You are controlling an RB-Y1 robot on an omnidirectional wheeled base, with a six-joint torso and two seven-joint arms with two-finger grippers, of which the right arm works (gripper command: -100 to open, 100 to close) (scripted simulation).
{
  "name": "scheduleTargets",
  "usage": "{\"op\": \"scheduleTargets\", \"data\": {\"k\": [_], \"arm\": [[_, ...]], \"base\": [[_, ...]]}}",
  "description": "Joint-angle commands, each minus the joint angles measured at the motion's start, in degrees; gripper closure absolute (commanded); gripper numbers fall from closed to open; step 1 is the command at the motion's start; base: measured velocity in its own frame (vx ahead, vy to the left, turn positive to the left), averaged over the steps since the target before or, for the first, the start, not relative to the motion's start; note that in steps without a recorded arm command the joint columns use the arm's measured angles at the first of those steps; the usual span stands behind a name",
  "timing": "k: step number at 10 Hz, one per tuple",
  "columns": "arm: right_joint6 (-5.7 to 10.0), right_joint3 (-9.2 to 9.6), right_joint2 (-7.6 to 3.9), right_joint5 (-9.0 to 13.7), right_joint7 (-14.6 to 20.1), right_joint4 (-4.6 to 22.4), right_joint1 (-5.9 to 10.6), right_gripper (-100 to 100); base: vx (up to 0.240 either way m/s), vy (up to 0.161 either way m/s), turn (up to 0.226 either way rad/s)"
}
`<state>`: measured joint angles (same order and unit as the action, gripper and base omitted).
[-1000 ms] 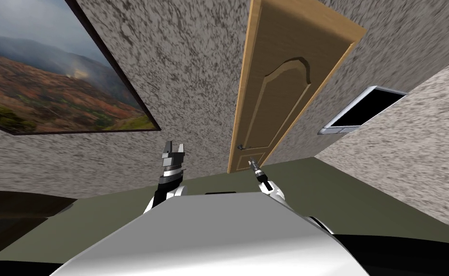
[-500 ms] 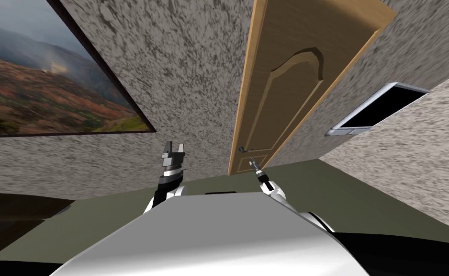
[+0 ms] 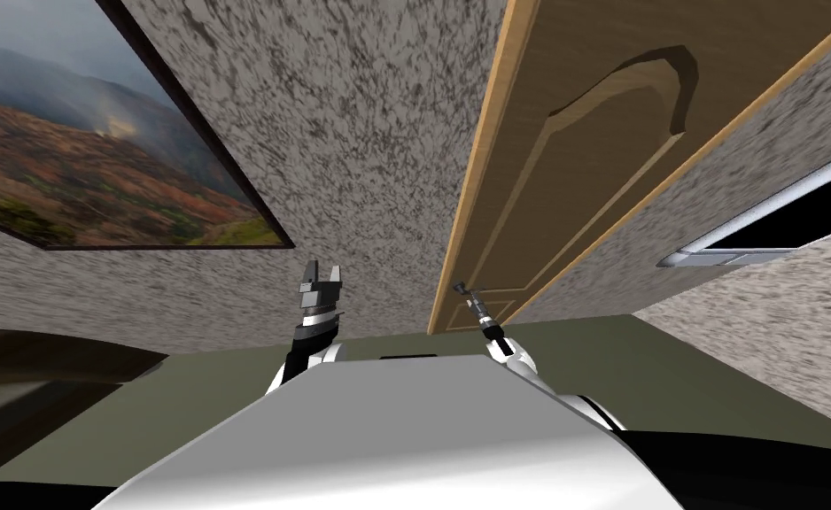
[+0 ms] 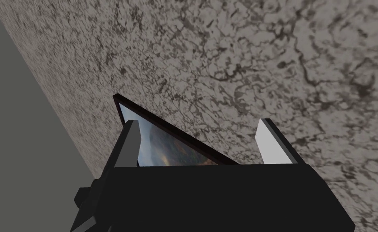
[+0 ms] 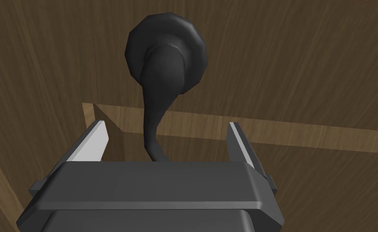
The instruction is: Pull the door open
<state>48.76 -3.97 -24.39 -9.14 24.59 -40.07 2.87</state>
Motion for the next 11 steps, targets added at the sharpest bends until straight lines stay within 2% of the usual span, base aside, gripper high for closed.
{"op": "scheduleTargets", "data": {"k": [1, 3, 4, 9, 11], "arm": [[0.63, -0.87, -0.54, 0.7, -0.1, 1.7, 0.23, -100], [0.53, -0.92, -0.65, 0.7, 0.0, 2.3, 0.77, -100], [0.53, -0.92, -0.65, 0.7, 0.0, 2.3, 0.77, 100], [0.53, -0.92, -0.65, 0.7, 0.0, 2.3, 0.77, 100], [2.49, -0.55, -1.53, 0.2, 1.1, 2.6, -0.41, 100]], "base": [[0.193, 0.011, 0.197], [0.127, 0.008, 0.056], [-0.008, -0.002, -0.008], [-0.015, -0.003, 0.001], [-0.124, -0.048, 0.131]]}}
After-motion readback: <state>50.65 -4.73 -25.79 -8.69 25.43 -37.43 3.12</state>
